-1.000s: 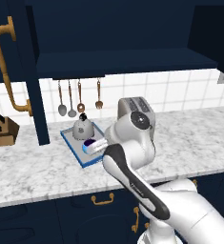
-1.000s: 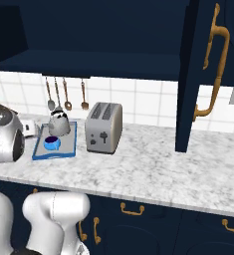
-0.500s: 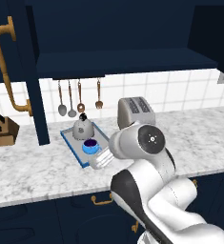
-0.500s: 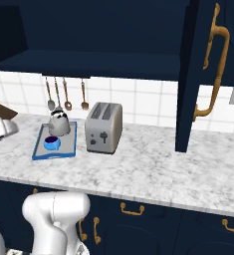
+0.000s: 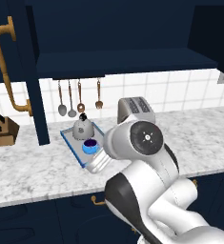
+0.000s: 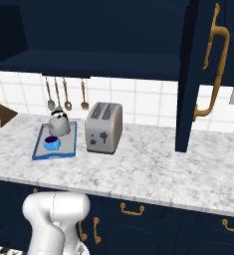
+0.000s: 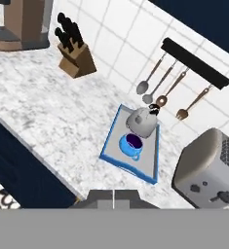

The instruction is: Pick the kettle from the counter and place it on the tray. Then pick the mug from the cabinet and place it on the tray. Then close the cabinet doors.

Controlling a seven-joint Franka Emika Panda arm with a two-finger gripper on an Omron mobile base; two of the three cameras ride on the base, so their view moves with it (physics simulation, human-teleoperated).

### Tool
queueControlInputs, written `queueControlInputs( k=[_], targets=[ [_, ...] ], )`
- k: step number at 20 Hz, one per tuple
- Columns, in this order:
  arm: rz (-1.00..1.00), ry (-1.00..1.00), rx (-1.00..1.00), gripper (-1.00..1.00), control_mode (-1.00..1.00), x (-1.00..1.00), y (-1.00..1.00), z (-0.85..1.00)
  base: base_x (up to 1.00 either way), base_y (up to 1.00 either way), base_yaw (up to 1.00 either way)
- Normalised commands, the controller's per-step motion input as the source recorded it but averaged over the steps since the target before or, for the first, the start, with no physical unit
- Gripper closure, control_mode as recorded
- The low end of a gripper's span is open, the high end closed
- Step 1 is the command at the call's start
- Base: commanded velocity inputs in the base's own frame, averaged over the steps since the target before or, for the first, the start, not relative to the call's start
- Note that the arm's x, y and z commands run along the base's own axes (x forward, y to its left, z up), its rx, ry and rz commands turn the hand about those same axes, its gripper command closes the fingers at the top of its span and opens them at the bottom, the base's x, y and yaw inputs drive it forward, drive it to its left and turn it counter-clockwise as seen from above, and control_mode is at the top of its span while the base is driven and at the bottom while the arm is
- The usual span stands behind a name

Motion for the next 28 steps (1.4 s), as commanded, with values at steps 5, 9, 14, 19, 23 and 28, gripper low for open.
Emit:
queueControlInputs(
  k=[5,9,14,19,23,28],
  targets=[
    [0.15,-0.29,-0.2,1.0,-1.0,-0.4,0.28,0.86,0.0,0.0,0.0],
    [0.03,-0.21,-0.28,1.0,-1.0,-0.61,0.14,0.64,0.0,0.0,0.0],
    [0.0,-0.2,-0.27,1.0,-1.0,-0.44,0.27,0.06,0.0,0.0,0.0],
    [0.0,-0.32,-0.29,1.0,-1.0,-0.29,0.24,0.0,0.0,0.0,0.0],
    [-0.05,-0.2,-0.21,1.0,-1.0,-0.01,0.35,0.0,0.0,0.0,0.0],
    [-0.1,-0.15,-0.21,1.0,-1.0,0.0,0.45,0.0,0.0,0.0,0.0]
  ],
)
